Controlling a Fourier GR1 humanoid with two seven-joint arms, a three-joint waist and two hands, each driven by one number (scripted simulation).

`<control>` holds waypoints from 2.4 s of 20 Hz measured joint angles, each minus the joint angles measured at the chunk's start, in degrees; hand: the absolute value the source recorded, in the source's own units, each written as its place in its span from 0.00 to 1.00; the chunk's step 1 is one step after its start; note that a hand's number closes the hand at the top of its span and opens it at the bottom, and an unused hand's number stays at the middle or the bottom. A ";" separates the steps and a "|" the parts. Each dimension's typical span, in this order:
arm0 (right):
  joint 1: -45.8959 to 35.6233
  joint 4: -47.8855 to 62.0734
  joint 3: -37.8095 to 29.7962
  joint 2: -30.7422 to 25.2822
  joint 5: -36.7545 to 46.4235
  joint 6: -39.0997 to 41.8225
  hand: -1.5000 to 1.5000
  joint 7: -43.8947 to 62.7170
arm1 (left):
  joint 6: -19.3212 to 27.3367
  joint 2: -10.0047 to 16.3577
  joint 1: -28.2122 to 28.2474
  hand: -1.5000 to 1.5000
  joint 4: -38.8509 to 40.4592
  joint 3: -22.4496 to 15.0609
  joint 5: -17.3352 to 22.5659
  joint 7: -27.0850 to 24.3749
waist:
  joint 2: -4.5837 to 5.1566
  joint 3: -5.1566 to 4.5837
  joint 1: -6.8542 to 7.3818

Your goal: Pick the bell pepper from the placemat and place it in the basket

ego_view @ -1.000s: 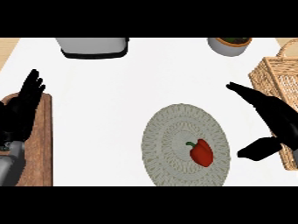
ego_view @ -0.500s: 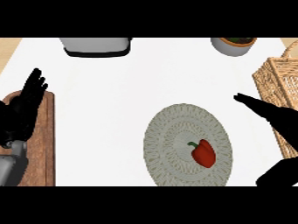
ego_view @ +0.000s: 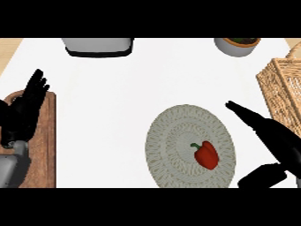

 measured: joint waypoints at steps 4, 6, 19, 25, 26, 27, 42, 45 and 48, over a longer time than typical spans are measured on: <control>1.19 5.12 0.69 3.45 4.40 -1.85 0.00 -6.13 | 0.27 -1.04 -0.51 0.50 -1.16 0.55 -1.39 1.51 | 0.01 0.02 0.08; 2.48 5.97 0.59 4.54 6.29 -2.44 0.00 -8.78 | -0.55 -1.46 -0.54 0.50 -0.45 1.16 -1.91 0.89 | 0.02 0.02 0.05; 7.88 10.09 -0.50 10.83 16.16 -7.02 0.00 -20.46 | -2.76 -4.73 -1.36 0.50 0.55 3.92 -5.25 0.88 | 0.00 0.01 -0.04; 8.81 10.36 -0.99 13.70 18.64 -6.66 0.00 -21.59 | -3.28 -6.07 -1.08 0.50 -0.72 4.74 -6.81 2.00 | -0.01 0.01 -0.01; 7.67 12.05 -1.30 14.26 19.03 -6.74 0.00 -22.21 | -3.81 -5.93 -0.89 0.50 -0.73 5.18 -6.73 1.71 | -0.01 0.00 0.03; 7.20 13.12 -1.46 14.88 19.69 -7.10 0.00 -22.49 | -4.35 -5.80 -0.33 0.50 -1.12 5.45 -6.78 1.72 | -0.01 0.00 0.07; 4.81 23.05 -1.19 20.32 29.42 -11.12 0.00 -24.48 | -6.51 -7.14 -0.05 0.50 -3.31 7.71 -8.66 3.25 | 0.00 0.01 0.11; 3.66 25.13 -1.84 21.01 30.15 -11.32 0.00 -25.17 | -7.31 -7.03 -0.30 0.50 -2.42 8.67 -8.56 2.84 | 0.00 0.00 0.12; 2.57 26.09 -2.22 21.56 30.80 -10.51 0.00 -24.97 | -6.33 -8.68 0.14 0.50 -2.88 7.71 -9.90 2.56 | -0.01 -0.02 0.11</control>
